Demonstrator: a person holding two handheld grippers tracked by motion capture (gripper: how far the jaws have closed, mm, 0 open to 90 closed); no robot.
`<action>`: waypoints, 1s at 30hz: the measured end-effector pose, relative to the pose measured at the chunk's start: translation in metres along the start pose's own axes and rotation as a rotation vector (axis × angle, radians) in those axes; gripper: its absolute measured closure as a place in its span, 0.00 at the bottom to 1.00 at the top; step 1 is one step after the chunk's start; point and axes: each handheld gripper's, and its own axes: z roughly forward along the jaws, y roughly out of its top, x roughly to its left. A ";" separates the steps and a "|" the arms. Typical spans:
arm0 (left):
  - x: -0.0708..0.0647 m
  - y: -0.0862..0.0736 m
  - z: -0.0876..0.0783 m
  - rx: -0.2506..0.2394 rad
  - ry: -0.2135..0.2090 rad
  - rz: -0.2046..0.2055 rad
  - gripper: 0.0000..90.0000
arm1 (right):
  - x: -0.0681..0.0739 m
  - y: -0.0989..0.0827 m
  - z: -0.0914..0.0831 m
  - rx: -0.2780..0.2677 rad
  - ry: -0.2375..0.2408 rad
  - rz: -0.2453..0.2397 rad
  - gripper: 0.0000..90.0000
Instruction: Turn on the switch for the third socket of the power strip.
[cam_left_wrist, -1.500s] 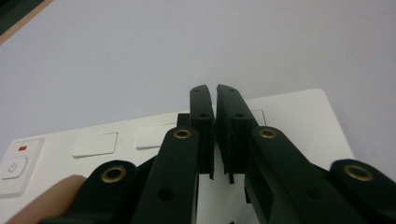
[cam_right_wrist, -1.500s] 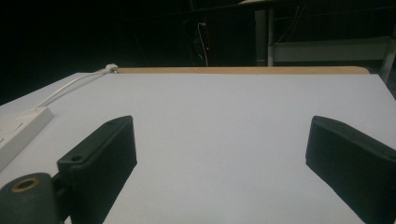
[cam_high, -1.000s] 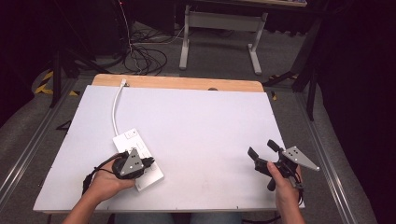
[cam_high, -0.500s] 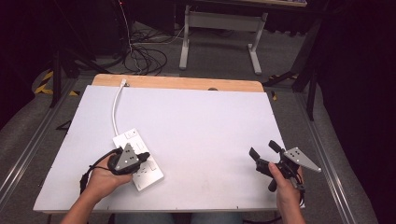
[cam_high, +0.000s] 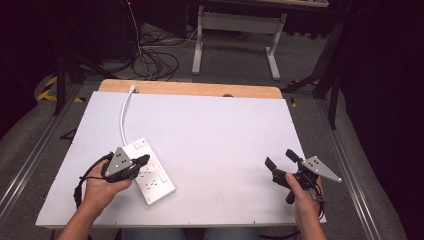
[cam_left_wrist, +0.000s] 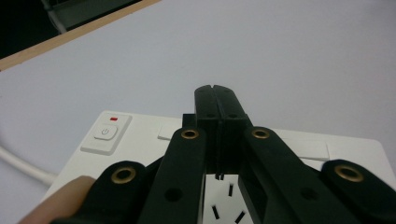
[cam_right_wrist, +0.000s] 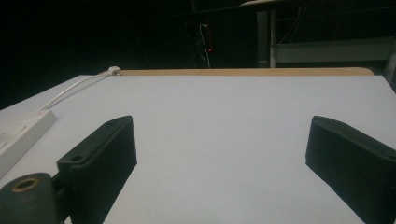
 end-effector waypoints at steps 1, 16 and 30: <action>0.000 0.000 0.000 -0.003 0.001 -0.001 1.00 | 0.000 0.000 0.001 -0.002 0.001 -0.001 0.10; 0.009 -0.003 -0.017 -0.094 0.091 -0.080 1.00 | 0.002 0.002 0.011 0.007 0.025 -0.008 0.10; 0.031 -0.009 -0.043 -0.213 0.277 -0.190 0.98 | 0.003 0.002 0.013 0.007 0.030 -0.008 0.10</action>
